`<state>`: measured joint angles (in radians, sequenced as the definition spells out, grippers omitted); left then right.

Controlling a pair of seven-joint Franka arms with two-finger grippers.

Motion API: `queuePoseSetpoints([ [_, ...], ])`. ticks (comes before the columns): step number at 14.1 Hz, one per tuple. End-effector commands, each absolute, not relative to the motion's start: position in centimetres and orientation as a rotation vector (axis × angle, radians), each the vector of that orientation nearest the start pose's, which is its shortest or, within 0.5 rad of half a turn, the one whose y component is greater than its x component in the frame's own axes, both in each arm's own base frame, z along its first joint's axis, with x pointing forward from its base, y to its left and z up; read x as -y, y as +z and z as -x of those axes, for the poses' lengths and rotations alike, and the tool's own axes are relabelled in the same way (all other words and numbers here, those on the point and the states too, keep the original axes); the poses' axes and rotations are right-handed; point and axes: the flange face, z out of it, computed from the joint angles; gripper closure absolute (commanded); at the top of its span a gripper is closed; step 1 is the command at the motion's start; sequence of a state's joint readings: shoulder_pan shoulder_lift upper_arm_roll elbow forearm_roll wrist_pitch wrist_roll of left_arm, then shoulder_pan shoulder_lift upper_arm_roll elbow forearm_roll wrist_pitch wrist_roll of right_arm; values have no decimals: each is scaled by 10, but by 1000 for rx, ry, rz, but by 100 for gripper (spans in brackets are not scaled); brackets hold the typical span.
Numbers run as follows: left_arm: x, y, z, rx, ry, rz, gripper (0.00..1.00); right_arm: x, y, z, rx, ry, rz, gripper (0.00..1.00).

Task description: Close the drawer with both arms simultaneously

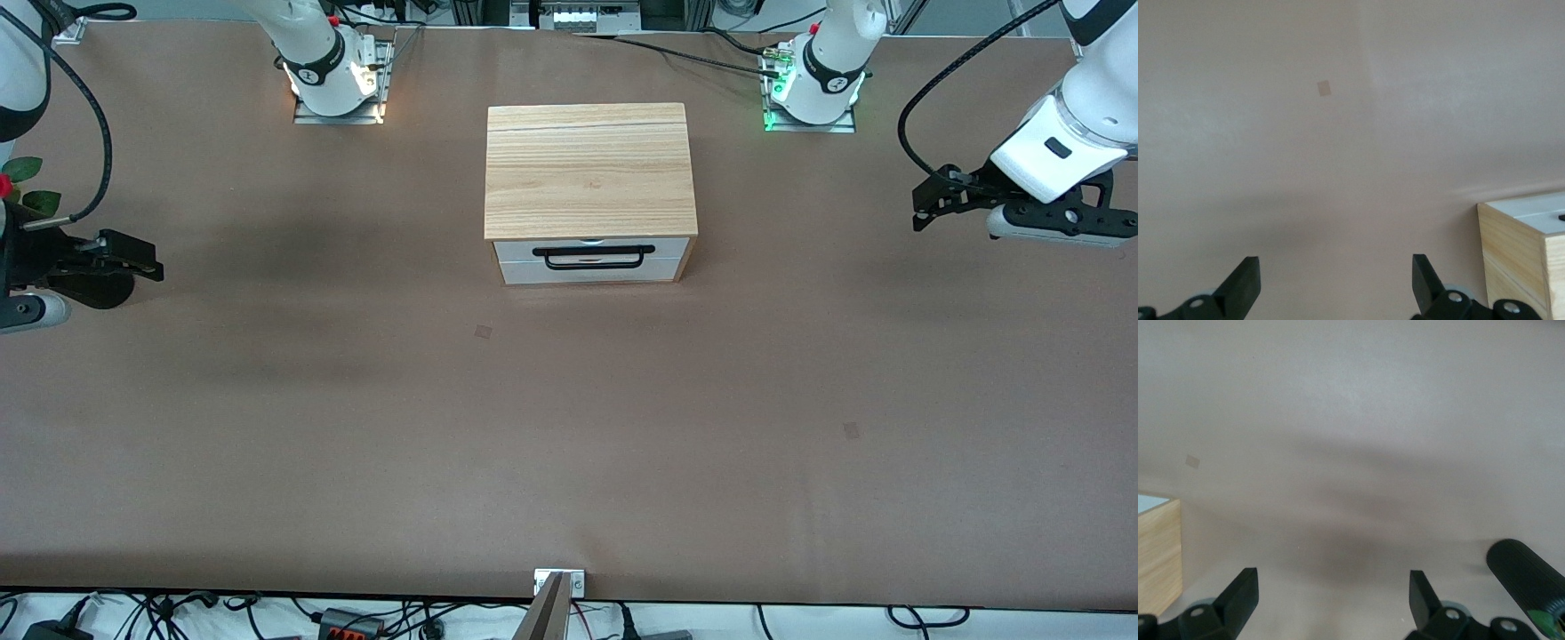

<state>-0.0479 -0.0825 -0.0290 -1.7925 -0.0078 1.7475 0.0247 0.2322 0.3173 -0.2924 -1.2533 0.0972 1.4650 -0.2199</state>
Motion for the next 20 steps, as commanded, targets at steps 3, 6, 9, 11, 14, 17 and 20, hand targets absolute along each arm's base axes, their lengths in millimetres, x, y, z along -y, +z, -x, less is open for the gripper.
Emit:
queuePoseSetpoints([
  [3, 36, 591, -568, -152, -77, 3155, 0, -6, 567, -575, 355, 64, 3108, 0],
  [6, 42, 588, -559, -211, 21, 3116, 0, -10, 568, -577, 359, 45, 3123, 0],
  [9, 42, 589, -560, -213, 9, 3116, 0, -11, 571, -580, 363, 2, 3128, 0],
  [11, 41, 589, -560, -213, 9, 3119, 0, -9, 576, -582, 356, -22, 3129, 0],
  [14, 42, 589, -561, -213, 7, 3118, 0, -7, 576, -583, 348, -23, 3128, 0],
  [17, 42, 590, -562, -213, 5, 3119, 0, -6, 577, -584, 343, -31, 3121, 0],
  [20, 44, 591, -561, -218, 7, 3119, 0, 11, 584, -580, 305, -37, 3103, 0],
])
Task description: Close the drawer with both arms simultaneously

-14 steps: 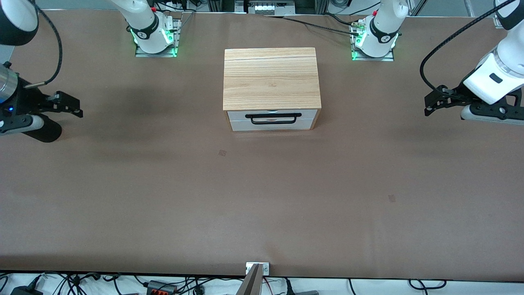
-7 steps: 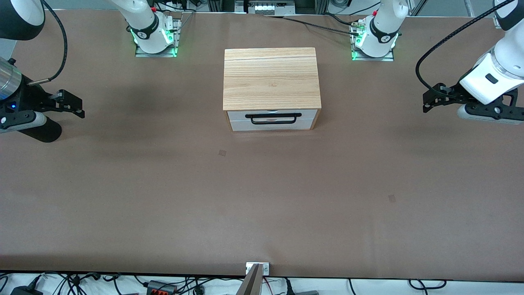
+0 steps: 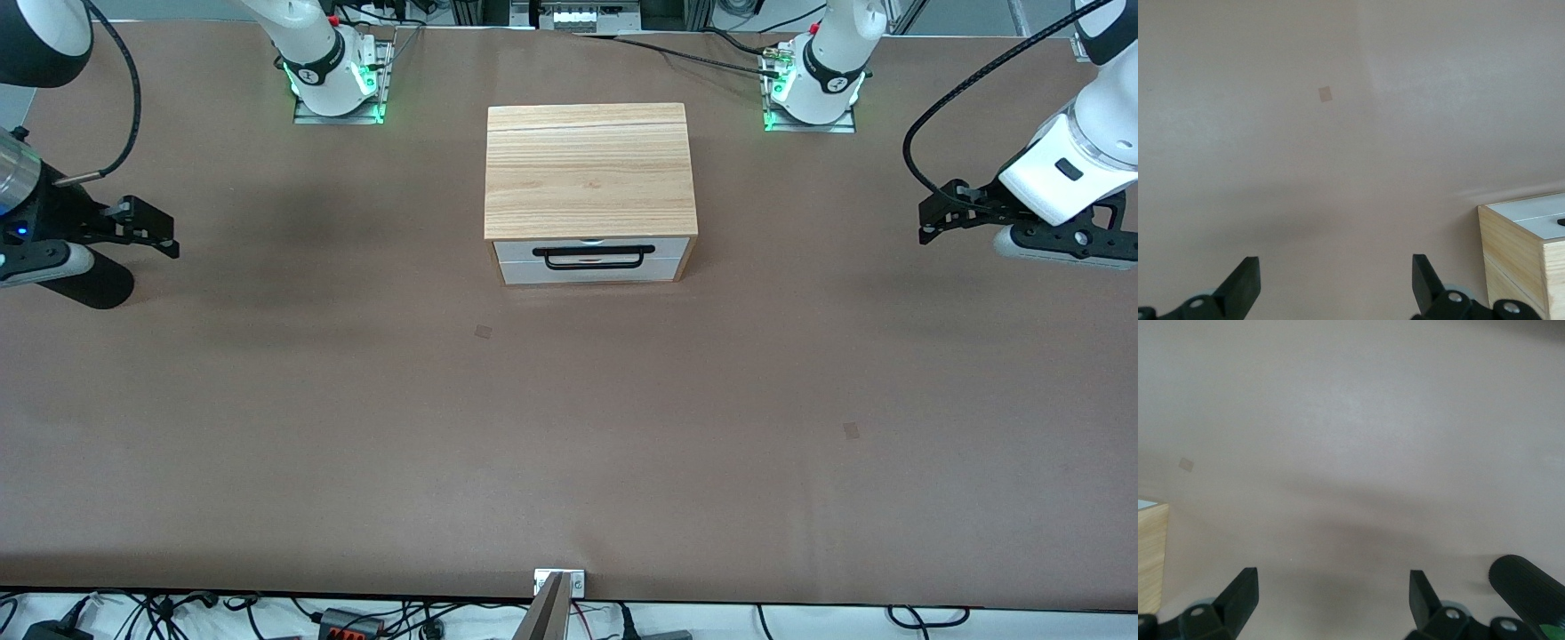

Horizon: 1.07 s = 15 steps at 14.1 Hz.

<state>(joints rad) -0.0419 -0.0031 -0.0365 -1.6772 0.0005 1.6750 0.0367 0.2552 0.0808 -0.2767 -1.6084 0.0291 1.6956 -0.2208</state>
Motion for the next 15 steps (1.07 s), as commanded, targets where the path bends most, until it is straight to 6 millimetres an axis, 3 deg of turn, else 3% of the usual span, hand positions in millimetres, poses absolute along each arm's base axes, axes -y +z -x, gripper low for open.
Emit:
queuePoseSetpoints([
  [1, 43, 591, -561, -215, 7, 3119, 0, 20, 586, -581, 283, -42, 3098, 0],
  [2, 44, 591, -561, -218, 7, 3119, 0, 14, 586, -581, 301, -41, 3091, 0],
  [15, 45, 589, -561, -220, 14, 3117, 0, 16, 583, -582, 319, -29, 3094, 0],
])
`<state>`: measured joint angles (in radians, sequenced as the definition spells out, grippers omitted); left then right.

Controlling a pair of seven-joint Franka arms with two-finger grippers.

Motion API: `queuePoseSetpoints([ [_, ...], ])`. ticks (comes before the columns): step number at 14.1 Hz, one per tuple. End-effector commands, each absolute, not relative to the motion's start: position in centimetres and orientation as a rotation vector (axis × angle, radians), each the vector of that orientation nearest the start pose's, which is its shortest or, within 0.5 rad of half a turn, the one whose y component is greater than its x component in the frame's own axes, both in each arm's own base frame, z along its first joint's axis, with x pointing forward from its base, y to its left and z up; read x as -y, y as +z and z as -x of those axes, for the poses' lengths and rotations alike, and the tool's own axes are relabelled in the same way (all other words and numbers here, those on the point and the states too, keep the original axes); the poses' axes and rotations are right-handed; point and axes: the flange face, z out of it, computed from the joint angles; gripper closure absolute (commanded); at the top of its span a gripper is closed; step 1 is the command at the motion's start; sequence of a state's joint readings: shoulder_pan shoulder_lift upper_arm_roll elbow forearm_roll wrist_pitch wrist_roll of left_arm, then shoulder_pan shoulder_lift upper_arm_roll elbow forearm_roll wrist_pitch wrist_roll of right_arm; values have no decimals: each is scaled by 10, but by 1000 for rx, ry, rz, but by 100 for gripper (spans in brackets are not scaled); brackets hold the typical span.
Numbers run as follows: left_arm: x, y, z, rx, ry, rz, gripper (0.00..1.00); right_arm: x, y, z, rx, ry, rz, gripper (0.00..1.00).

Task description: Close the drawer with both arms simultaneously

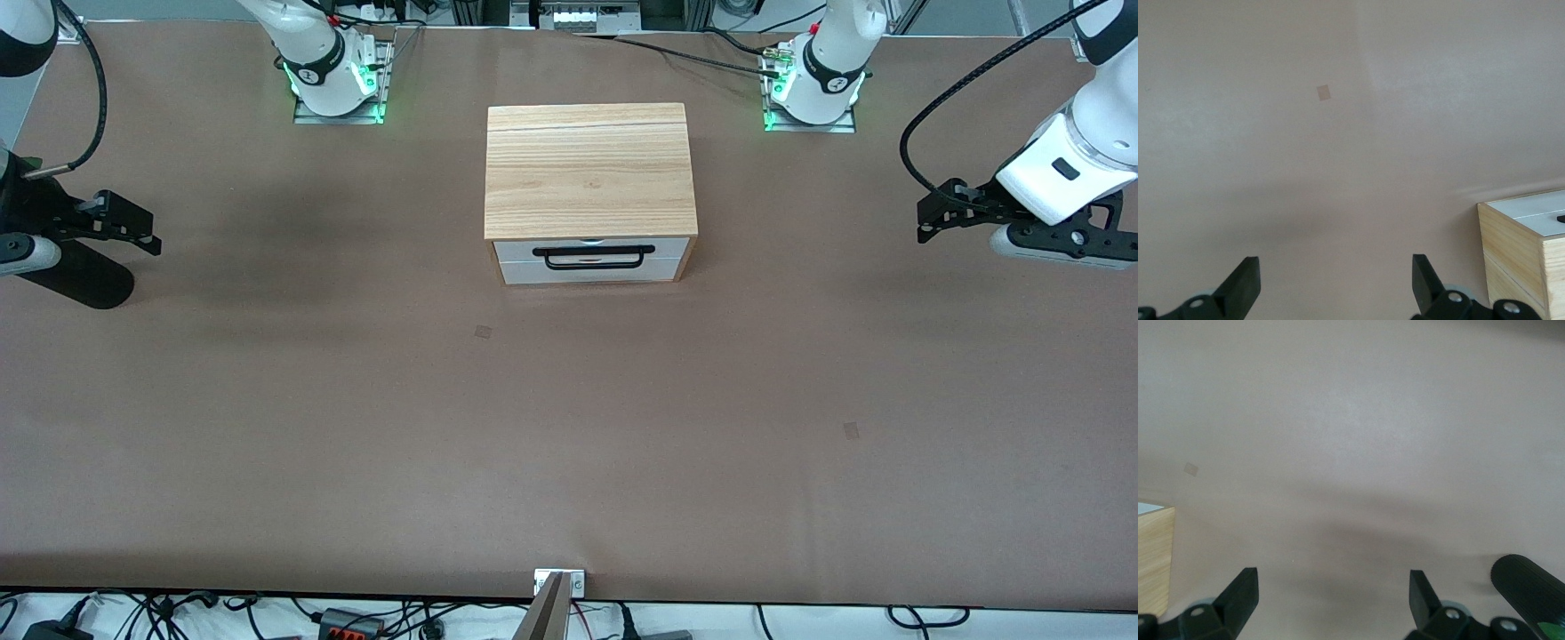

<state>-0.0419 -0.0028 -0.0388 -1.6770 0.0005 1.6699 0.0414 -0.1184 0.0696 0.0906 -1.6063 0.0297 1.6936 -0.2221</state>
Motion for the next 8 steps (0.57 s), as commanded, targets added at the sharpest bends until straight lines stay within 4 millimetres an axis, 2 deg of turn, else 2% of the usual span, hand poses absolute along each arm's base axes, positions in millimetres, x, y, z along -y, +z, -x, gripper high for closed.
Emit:
queuePoseSetpoints([
  [1, 46, 589, -561, -222, 14, 3117, 0, 16, 582, -581, 319, -15, 3093, 0],
  [8, 47, 590, -561, -222, 14, 3117, 0, 14, 578, -580, 331, 11, 3089, 0],
])
